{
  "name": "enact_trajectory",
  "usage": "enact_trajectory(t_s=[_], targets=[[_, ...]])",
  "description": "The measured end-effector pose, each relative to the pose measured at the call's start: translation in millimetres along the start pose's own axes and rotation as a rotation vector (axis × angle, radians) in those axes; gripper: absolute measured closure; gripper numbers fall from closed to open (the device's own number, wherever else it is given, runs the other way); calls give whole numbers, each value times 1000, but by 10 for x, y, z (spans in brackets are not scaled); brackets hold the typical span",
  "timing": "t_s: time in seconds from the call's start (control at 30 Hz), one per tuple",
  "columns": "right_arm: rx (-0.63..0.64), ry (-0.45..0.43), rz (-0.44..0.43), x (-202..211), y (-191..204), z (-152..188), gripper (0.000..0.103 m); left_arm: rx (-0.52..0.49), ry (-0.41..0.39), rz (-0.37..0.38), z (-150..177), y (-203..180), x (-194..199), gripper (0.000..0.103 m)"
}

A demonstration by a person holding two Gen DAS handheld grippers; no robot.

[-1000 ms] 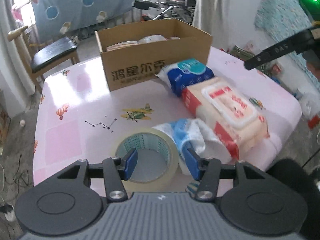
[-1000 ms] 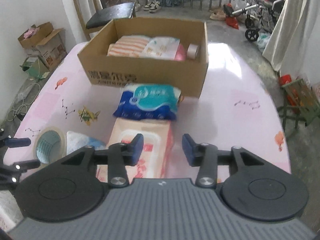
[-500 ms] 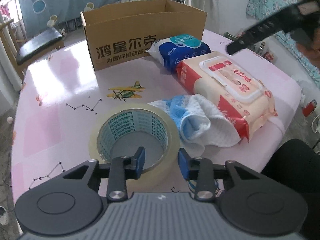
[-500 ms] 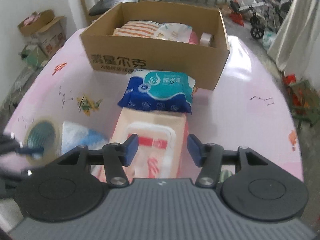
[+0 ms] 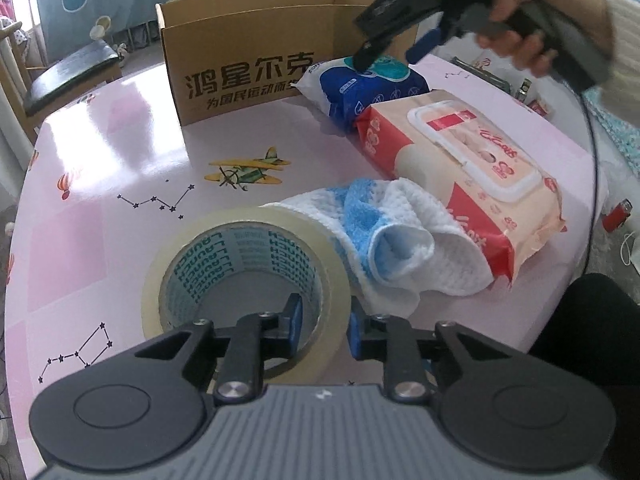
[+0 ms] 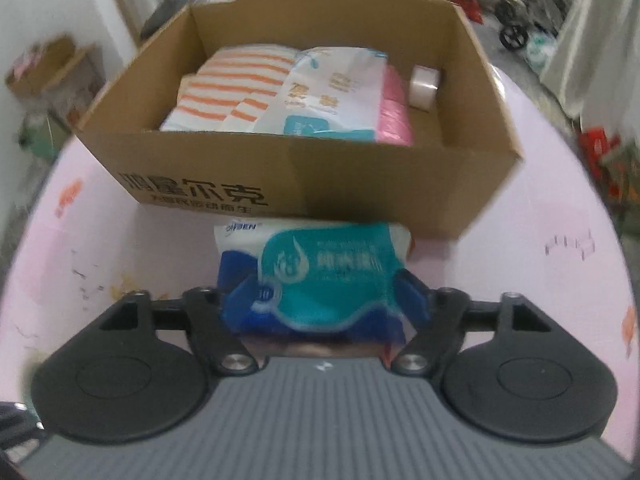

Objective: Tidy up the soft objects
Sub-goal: 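Grasp the white-blue knit cloth with the left gripper while the right lifts the wipe pack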

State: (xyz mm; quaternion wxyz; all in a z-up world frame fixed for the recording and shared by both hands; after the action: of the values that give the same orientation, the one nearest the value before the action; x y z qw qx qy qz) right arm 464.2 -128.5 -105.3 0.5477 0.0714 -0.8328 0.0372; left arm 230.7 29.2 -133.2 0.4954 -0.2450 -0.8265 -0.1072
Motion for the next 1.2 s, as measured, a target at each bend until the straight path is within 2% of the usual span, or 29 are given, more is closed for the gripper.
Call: enact_trajectory(t_s=[0.2, 0.33, 0.43, 0.47, 0.5, 0.6, 0.87, 1.0, 1.03, 1.1, 1.13, 1.17, 1.2], targets=[[24, 66, 0, -267, 138, -169, 7, 6, -6, 8, 2, -10, -4, 79], [108, 83, 59, -365, 258, -114, 1, 23, -11, 27, 5, 6, -7, 79], [102, 74, 67, -402, 262, -118, 0, 20, -16, 27, 7, 4, -2, 79], [89, 68, 60, -401, 244, -116, 2, 19, -17, 27, 8, 3, -3, 79], [76, 62, 53, -391, 223, -119, 11, 21, -17, 30, 9, 5, -3, 79], [72, 46, 47, -359, 190, -89, 21, 38, -15, 38, 12, 10, -28, 82], [31, -45, 36, -190, 140, 66, 25, 30, -20, 17, -3, 12, -27, 84], [-7, -70, 11, -79, 62, 66, 25, -31, 8, -21, 37, 7, -25, 83], [-15, -76, 7, -47, 46, 60, 25, -25, 11, -24, 39, 19, -24, 79], [-16, -92, 7, 15, 17, 36, 25, -16, 41, -39, 50, 44, -28, 61], [-12, -107, 6, 61, 5, 19, 25, -17, 43, -62, 52, 59, -8, 46], [-7, -117, 4, 95, -1, 12, 25, -29, 38, -102, 49, 73, 42, 41], [-1, -125, 2, 133, -9, 1, 25, -51, 27, -131, 40, 68, 97, 41]])
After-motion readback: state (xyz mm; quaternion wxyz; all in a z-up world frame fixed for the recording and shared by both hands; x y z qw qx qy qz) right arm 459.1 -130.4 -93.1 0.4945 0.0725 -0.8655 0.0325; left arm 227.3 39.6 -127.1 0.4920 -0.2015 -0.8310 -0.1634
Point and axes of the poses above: each gripper's, at about its wrist camera, not at the fingertips, and x roughly against the way its jaws point, y to its left, z to its underside, the point moved 10 cm from there along -x, roughly the way its jaws point, and after that the axes turned 4 degrees about y, right-handed, at the moved point
